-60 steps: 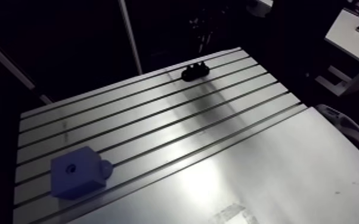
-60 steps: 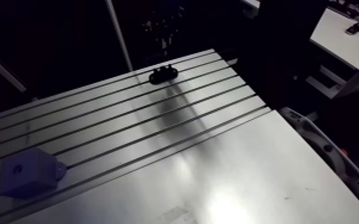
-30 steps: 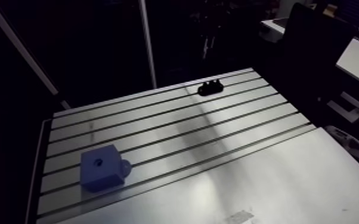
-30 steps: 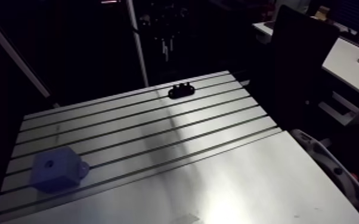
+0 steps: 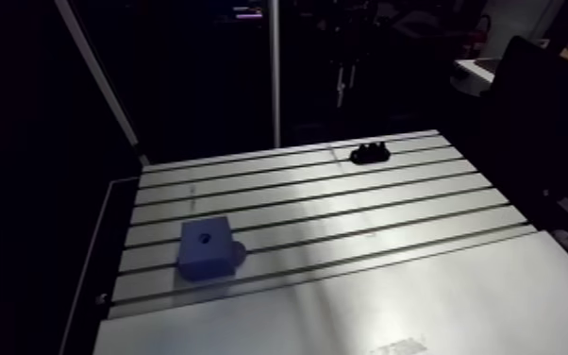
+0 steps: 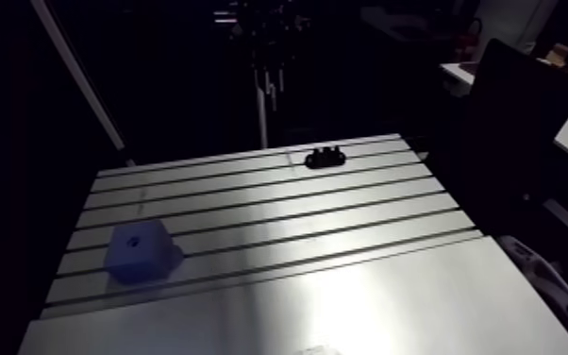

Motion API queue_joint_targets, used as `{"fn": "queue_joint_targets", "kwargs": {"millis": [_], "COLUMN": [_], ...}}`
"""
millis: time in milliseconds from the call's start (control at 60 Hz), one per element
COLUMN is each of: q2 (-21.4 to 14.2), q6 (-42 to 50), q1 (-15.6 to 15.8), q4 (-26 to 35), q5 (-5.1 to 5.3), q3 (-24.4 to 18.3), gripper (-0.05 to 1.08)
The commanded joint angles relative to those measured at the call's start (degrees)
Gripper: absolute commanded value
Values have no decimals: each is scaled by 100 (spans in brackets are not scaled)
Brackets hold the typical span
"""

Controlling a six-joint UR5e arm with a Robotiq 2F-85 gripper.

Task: Pick up the M10 bolt and insert it into the hex recess until seated.

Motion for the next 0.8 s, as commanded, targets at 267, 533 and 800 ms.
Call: {"fn": "queue_joint_targets", "kwargs": {"millis": [267,533,800], "q2": [-163,-216,-316], "q6": [-89,-326,-441], "q1": [934,943,1107], "q4": [701,691,700], "q5": [-287,-278,-235], "q3": [-158,-80,-38], "gripper": [91,92,94]}}
